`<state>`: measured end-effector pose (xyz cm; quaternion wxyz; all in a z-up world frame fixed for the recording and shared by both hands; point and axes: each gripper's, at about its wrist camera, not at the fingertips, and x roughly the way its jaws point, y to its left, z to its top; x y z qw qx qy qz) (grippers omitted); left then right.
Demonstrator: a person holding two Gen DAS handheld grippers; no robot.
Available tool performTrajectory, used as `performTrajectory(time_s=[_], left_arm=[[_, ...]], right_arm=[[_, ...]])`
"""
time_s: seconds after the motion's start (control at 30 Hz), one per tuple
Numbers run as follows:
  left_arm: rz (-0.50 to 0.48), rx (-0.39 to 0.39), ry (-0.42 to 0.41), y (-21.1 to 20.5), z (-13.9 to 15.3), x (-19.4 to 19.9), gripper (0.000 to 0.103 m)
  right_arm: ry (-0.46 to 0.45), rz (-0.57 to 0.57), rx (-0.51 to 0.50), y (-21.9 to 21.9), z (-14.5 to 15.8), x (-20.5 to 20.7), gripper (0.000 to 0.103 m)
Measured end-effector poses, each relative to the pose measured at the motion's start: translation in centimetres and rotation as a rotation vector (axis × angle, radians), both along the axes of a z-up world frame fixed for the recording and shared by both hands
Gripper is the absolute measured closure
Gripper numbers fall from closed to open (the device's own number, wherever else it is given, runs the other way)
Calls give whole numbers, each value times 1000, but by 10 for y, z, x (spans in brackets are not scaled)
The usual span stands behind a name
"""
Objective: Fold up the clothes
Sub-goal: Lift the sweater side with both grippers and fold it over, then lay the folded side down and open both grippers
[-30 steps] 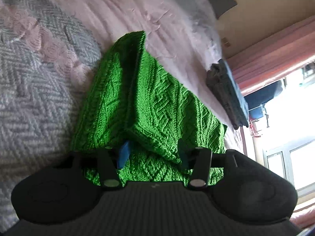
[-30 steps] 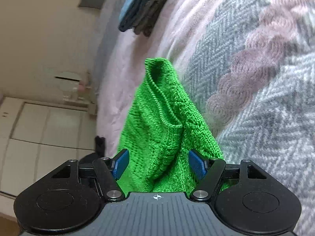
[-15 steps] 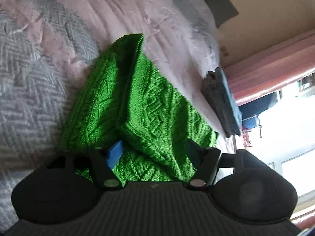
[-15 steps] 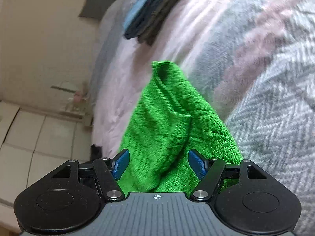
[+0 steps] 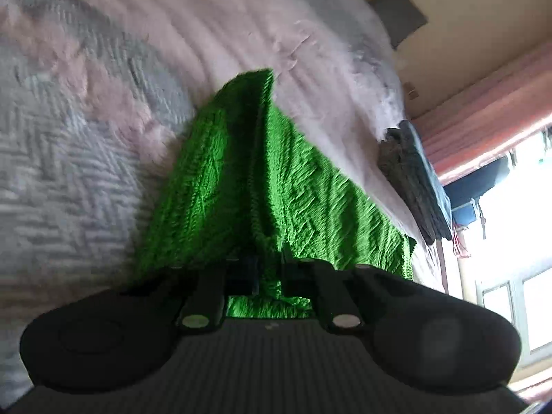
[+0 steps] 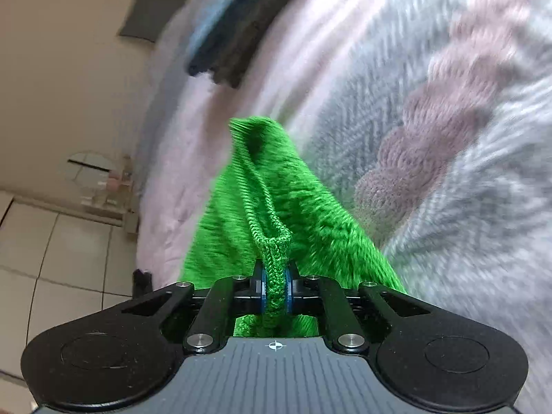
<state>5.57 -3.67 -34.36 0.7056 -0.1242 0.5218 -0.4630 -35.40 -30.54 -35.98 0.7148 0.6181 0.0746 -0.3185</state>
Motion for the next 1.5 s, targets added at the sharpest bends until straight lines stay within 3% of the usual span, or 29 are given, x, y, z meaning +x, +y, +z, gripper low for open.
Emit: performTrajectory(time_s=[0.17,0.37,0.73,1.1,1.27,1.3,1.33,1.4,1.5], left_arm=[[-15,-57,-21,44,24,-11,96],[-36,-91,-37,79,40,-32,96],[-42,-70,-73,96,29,-54,96],[-44,-44,-97,107,13,-61,96],[-58,-27,-122,111,15,-64,94],[-67,-22,-136,110,20,-64,92],[-75,-18,-150,110,24,-64,92],[-91,-8,-178,110,33,-65,92],[-97,1,-279,107,56,-65,91]], right_arm=[[-70,5,-55,44,31,-33,95],[-62,4,-44,75,33,-54,95],[-19,-35,7,88,9,-71,95],[5,-39,1,99,6,-78,95],[138,31,-92,105,11,-65,94],[163,49,-121,107,16,-63,82],[188,67,-149,109,20,-60,77],[247,83,-218,111,37,-57,52],[400,80,-396,120,68,-44,51]])
